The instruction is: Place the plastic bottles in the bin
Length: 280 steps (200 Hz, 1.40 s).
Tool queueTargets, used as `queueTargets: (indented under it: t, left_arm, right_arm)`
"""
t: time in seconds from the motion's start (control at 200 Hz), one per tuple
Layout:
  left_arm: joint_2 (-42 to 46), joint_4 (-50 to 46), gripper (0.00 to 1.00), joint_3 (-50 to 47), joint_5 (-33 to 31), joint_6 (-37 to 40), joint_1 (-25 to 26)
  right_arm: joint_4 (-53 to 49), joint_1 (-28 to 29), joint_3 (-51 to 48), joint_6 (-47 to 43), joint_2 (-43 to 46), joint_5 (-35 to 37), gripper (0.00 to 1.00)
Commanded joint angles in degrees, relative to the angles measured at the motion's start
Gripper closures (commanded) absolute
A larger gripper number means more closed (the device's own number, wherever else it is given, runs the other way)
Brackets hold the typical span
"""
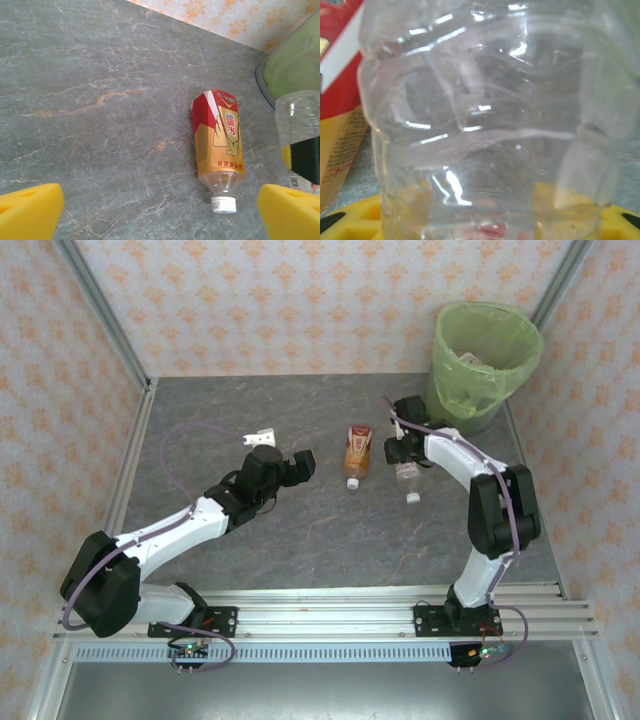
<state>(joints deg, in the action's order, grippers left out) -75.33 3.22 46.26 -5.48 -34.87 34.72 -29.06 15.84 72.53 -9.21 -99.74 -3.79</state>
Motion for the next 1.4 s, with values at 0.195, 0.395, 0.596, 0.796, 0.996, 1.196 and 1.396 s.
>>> queueTargets:
  t: [0.195, 0.395, 0.596, 0.796, 0.996, 1.196, 1.396]
  left_arm:
    - [-1.8, -0.7, 0.0, 2.3, 1.5, -0.9, -0.5]
    - [-1.8, -0.9, 0.0, 2.2, 1.5, -1.3, -0.4]
    - [-1.8, -1.2, 0.0, 2.1, 1.1, -1.5, -0.4]
    - [-2.0, -1.3, 0.0, 1.9, 1.0, -2.0, -0.4]
    - [-2.0, -1.7, 0.0, 1.8, 1.0, -2.0, -0.4]
    - [-1.9, -2.1, 0.0, 2.0, 0.9, -2.1, -0.4]
    - [-1.9, -2.4, 0.0, 2.0, 0.7, -2.4, -0.5]
  right_arm:
    - [12.6, 0.0, -7.8, 1.7, 11.7, 4.6, 0.5]
    - [16.4, -0.1, -9.5, 1.8, 16.6, 5.5, 0.5]
    - [20.8, 0.0, -9.0, 1.8, 20.0, 4.8, 0.51]
    - [23.1, 0.0, -6.2, 3.4, 21.4, 4.0, 0.52]
    - [27.6, 0.0, -3.5, 4.3, 21.9, 3.9, 0.53]
    - [34.8, -0.1, -1.5, 5.1, 21.1, 6.5, 0.53]
    - [40.3, -0.3, 1.9, 4.2, 19.1, 10.1, 0.54]
